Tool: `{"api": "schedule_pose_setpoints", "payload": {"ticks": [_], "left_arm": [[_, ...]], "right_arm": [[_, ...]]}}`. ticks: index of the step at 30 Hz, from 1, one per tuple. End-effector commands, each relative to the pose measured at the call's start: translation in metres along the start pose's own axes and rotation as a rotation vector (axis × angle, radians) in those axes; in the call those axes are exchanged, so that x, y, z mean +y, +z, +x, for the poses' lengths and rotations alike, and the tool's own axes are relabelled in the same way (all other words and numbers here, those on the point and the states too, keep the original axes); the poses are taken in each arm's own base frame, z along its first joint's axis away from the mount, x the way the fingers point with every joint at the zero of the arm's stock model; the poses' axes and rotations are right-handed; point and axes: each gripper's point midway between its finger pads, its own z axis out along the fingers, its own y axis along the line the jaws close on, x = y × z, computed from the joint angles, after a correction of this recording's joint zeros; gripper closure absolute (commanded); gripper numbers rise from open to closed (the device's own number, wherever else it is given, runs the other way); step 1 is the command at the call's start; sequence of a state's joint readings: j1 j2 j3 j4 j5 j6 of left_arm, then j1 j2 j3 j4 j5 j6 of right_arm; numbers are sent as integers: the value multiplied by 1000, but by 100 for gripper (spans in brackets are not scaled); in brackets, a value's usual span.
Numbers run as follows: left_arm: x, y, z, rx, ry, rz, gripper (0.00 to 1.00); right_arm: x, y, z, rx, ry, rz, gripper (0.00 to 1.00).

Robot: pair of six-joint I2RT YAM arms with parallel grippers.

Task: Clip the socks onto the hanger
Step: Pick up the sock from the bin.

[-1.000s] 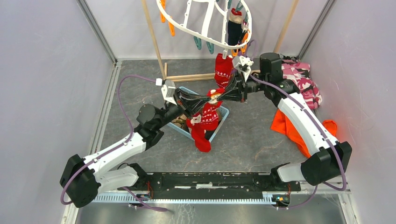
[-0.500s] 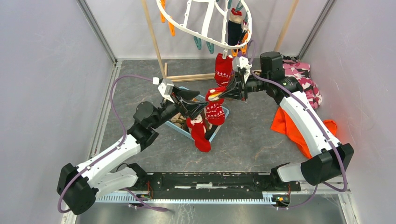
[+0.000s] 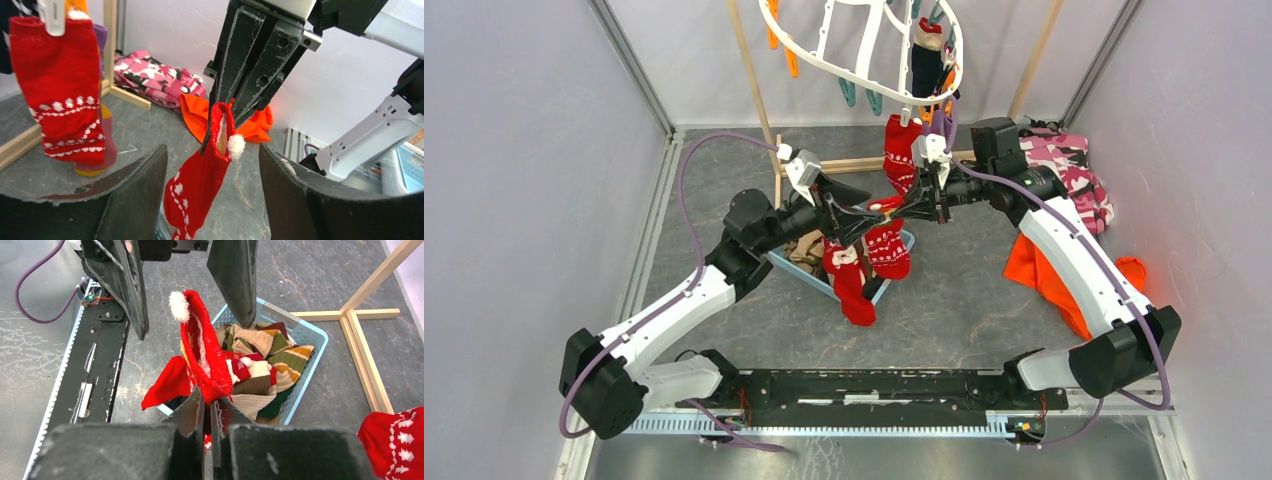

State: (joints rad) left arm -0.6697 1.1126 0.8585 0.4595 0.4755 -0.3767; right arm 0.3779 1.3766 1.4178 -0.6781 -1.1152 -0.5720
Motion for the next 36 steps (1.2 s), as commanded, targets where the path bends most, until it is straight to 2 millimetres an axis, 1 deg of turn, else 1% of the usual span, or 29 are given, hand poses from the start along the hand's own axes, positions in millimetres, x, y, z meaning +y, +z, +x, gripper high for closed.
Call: {"api": "schedule_pose_setpoints", "payload": {"ticks": [1,5,6,8,10,12,15,18,21,24,28,32,36], "left_arm": [[-13,7,-7,16,40,93,30],[-12,11,-5,21,32,102,46],[-13,11,-6,12,30,104,62],[-12,11,-10,-11,28,96,80],[-13,8,-12,-37,29,96,93],[-15,3,-18,-79,33,95,95],[-15,-6,-18,-127,22,86,96],[-17,-12,-20,-166,12,81,97],[-18,-16,-21,-183,10,78,97],[-17,-17,-24,-195,14,72,97],[-17,-16,-27,-203,15,75,97],[-16,-13,-24,-197,6,78,97],[-12,-10,-22,-190,-2,66,95]], "right_arm": [[2,-4,-15,-16,-56,3,100],[5,-3,-14,-21,-54,-11,100],[6,-3,-13,-24,-51,-18,99],[9,-1,-12,-34,-38,-35,97],[12,0,-12,-52,-17,-54,91],[14,0,-13,-68,-1,-69,80],[16,-2,-18,-103,25,-91,65],[20,-3,-27,-143,60,-127,58],[22,-3,-37,-180,102,-168,57],[20,-3,-43,-189,109,-171,59],[20,-3,-44,-194,123,-178,70],[23,-4,-47,-200,120,-187,79],[22,-4,-51,-205,107,-189,97]]}}
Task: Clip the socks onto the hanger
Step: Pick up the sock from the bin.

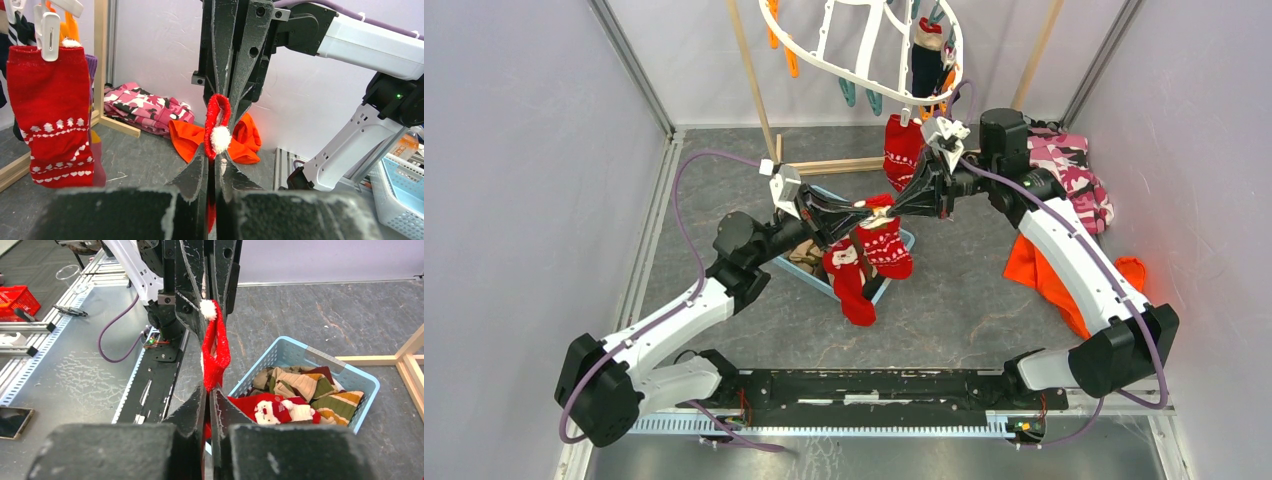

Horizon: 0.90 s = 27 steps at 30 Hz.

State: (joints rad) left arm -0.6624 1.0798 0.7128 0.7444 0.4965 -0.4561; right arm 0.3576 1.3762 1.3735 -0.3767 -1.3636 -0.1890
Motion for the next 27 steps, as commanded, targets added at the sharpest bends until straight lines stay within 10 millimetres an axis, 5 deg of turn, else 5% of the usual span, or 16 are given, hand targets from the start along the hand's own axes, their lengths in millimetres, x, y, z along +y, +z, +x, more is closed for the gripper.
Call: {"api": "schedule_pose_setpoints", "payload": {"ticks": [1,4,11,16,22,27], "left_arm": [[3,4,-15,-55,-5,-16,95],[14,2,-14,-51,-23,-72,83],[60,-21,-18,-49,-140,-286,3],[82,-23,-38,-62,-277,-303,0],[101,-1,-68,-86,-311,-326,0],[122,14,-80,-71,-312,-406,12]], "right_arm": [[3,-1,-11,-17,-33,-17,99],[-8,-6,-10,9,-66,48,100],[-43,-29,0,168,-180,290,100],[-66,-47,-2,239,-207,450,100],[-88,-54,-1,201,-110,581,100],[-89,-53,-1,168,-77,582,100]]}}
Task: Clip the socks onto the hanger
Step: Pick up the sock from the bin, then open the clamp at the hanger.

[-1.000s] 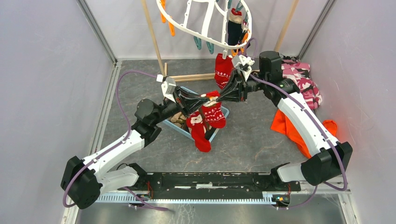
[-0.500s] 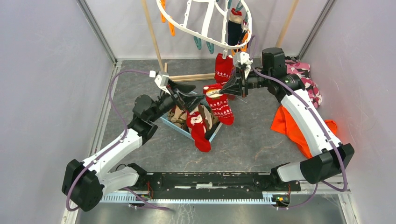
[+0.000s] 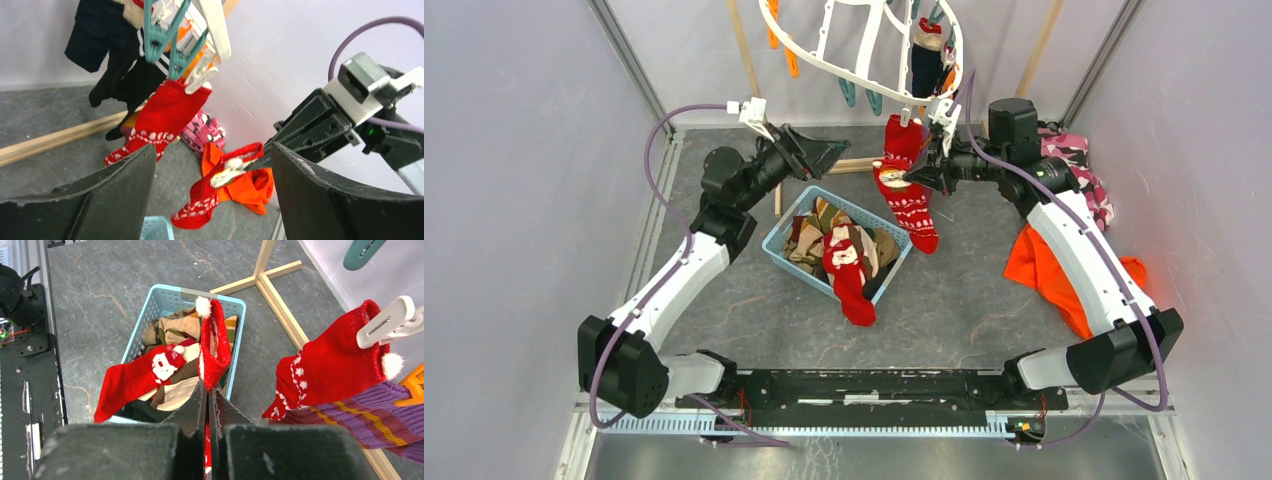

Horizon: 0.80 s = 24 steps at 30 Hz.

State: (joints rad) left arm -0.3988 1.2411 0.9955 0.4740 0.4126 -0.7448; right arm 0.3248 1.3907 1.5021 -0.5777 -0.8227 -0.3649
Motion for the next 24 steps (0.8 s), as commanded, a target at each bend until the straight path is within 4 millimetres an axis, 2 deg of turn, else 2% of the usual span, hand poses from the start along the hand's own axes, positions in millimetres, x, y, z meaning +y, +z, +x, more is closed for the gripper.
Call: {"api": "schedule_pose_setpoints", "payload": {"ticks": [1,6,10,16,18,21,24], "left_arm": [[-4,19,-23,-13,-38,-50,15],[-6,40,-28,-19,22,-148,16],[-3,55,-23,-15,40,-224,31],[7,80,-10,11,73,-291,40],[9,86,-12,5,90,-321,43],[9,88,-4,38,104,-307,43],[0,78,4,50,105,-247,43]], "right_arm": [[-9,-2,-9,-40,32,51,100],[-10,-2,-6,-50,59,47,100],[-10,-1,-3,-56,78,38,100],[-8,-1,-1,-63,98,29,100],[-6,-1,0,-67,104,24,100],[-5,-2,0,-70,107,22,100],[-6,-5,2,-69,114,35,100]]}}
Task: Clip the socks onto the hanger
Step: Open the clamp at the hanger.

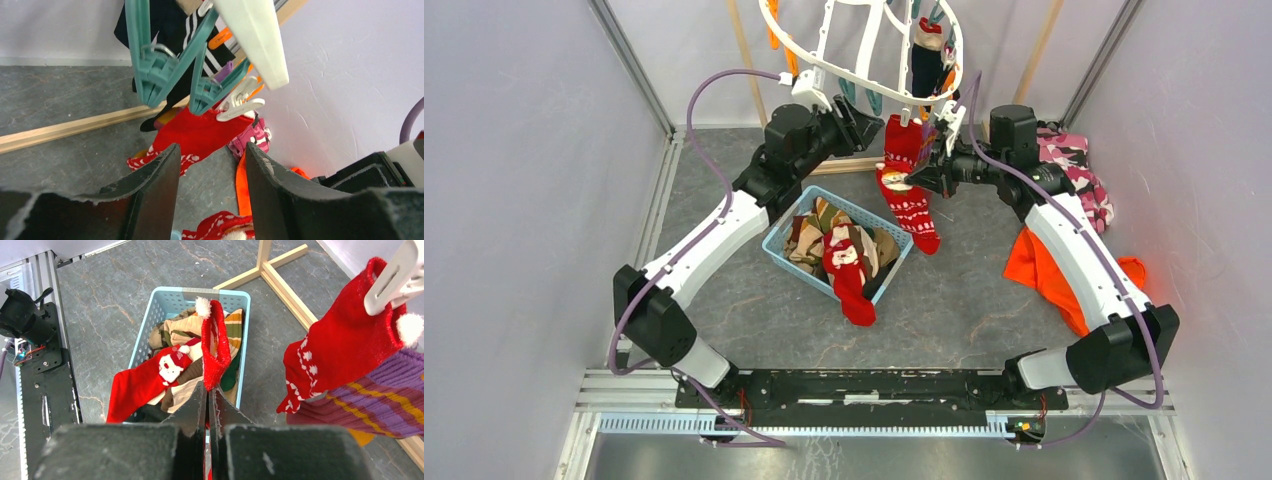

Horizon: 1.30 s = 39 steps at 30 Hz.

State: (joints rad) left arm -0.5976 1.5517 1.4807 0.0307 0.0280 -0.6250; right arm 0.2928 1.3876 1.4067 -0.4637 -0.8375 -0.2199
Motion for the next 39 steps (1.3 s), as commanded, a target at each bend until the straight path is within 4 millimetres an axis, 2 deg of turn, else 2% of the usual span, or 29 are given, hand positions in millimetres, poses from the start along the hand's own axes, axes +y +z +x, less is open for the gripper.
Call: {"api": "schedule_pose_setpoints", "payload": {"ticks": [1,5,7,9,14,17,19,25,29,34,36,39], "left_arm": [[-13,-21,-11,-45,53,60,45],[-9,-55,-4,-32,22,49,73],[-8,-67,9,3,-19,54,88],[-10,-75,25,43,-75,71,97],[-21,-76,69,130,-143,83,98],[-24,-65,82,152,-146,77,98],[-18,-54,92,170,-134,55,98],[-30,-31,102,224,-108,106,98],[-29,-26,110,247,-105,108,98],[-23,-27,105,228,-69,79,98],[-25,-27,103,230,-50,85,98],[-34,-28,107,254,-30,149,97]], "right_arm": [[2,-12,-15,-49,-20,23,100],[-3,-16,-13,-44,-9,51,100],[-2,-16,-14,-47,-2,47,100],[-3,-14,-16,-53,9,40,100],[0,-4,-20,-59,12,17,100],[16,5,-20,-58,-1,-40,100],[31,10,-22,-62,-21,-92,100],[62,23,-16,-53,-61,-196,100],[81,27,-12,-41,-97,-270,100],[86,30,9,-9,-85,-291,100],[86,32,16,0,-78,-292,100],[88,34,16,-1,-83,-312,100]]}}
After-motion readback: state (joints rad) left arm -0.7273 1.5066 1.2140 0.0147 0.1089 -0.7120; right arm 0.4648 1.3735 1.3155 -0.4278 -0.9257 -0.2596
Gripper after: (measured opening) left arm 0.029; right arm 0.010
